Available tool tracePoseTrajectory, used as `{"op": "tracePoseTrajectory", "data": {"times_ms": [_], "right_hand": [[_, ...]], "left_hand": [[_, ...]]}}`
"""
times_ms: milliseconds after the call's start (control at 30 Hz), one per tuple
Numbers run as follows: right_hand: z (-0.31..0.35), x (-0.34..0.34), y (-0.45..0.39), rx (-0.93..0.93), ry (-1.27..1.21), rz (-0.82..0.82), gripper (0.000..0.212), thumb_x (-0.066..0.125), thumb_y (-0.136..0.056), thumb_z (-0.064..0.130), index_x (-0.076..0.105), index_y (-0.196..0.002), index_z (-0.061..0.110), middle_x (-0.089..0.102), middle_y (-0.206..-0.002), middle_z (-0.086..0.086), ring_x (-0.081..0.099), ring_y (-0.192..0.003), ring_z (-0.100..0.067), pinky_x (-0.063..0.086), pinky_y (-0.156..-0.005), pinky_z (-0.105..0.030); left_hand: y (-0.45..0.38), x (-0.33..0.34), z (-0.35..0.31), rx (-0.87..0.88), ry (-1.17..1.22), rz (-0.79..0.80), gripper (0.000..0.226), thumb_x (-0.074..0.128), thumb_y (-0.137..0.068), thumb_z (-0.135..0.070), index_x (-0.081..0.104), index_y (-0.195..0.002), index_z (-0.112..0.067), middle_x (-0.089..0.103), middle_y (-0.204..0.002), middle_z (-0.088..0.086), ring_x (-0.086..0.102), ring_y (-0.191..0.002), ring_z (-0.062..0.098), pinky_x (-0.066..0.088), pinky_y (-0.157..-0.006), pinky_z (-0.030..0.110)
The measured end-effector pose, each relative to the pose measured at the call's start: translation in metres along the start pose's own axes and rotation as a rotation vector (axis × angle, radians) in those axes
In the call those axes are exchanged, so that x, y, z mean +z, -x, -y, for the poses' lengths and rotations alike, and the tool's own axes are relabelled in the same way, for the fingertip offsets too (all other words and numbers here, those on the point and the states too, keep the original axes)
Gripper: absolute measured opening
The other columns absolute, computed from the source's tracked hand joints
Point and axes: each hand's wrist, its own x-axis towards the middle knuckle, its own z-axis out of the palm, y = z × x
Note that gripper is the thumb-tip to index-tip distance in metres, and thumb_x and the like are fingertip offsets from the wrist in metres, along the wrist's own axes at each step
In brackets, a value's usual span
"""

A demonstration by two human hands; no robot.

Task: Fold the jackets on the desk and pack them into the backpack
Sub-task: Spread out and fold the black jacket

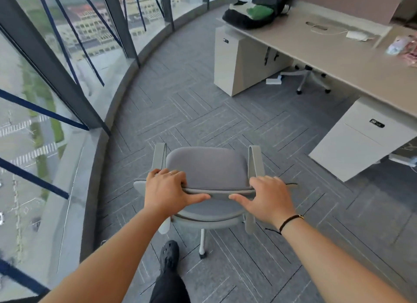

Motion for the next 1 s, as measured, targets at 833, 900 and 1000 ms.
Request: {"op": "tracePoseTrajectory", "data": {"times_ms": [833, 900, 1000], "right_hand": [[-0.143, 0.027, -0.291, 0.528, 0.088, -0.018, 0.070, 0.022, -0.075, 0.097, 0.041, -0.073, 0.029, 0.042, -0.072, 0.016, 0.045, -0.072, -0.014, 0.039, -0.075, -0.037], [-0.178, 0.027, -0.310, 0.534, 0.103, -0.051, 0.070, 0.022, -0.076, 0.096, 0.043, -0.074, 0.029, 0.043, -0.073, 0.015, 0.045, -0.073, -0.014, 0.037, -0.075, -0.037], [-0.227, 0.024, -0.341, 0.546, 0.116, -0.042, 0.072, 0.019, -0.076, 0.097, 0.043, -0.076, 0.029, 0.044, -0.076, 0.013, 0.044, -0.076, -0.015, 0.034, -0.076, -0.036]], "left_hand": [[-0.451, 0.120, -0.023, 0.452, 0.038, 0.254, 0.078, 0.035, -0.050, -0.106, 0.049, -0.066, -0.031, 0.052, -0.062, -0.017, 0.049, -0.070, 0.007, 0.037, -0.083, 0.033], [-0.483, 0.135, -0.046, 0.466, 0.035, 0.249, 0.078, 0.035, -0.050, -0.106, 0.046, -0.064, -0.030, 0.051, -0.062, -0.016, 0.049, -0.069, 0.007, 0.037, -0.081, 0.033], [-0.529, 0.152, -0.079, 0.469, 0.024, 0.295, 0.080, 0.034, -0.051, -0.106, 0.050, -0.065, -0.029, 0.052, -0.064, -0.015, 0.051, -0.071, 0.008, 0.039, -0.083, 0.031]]}}
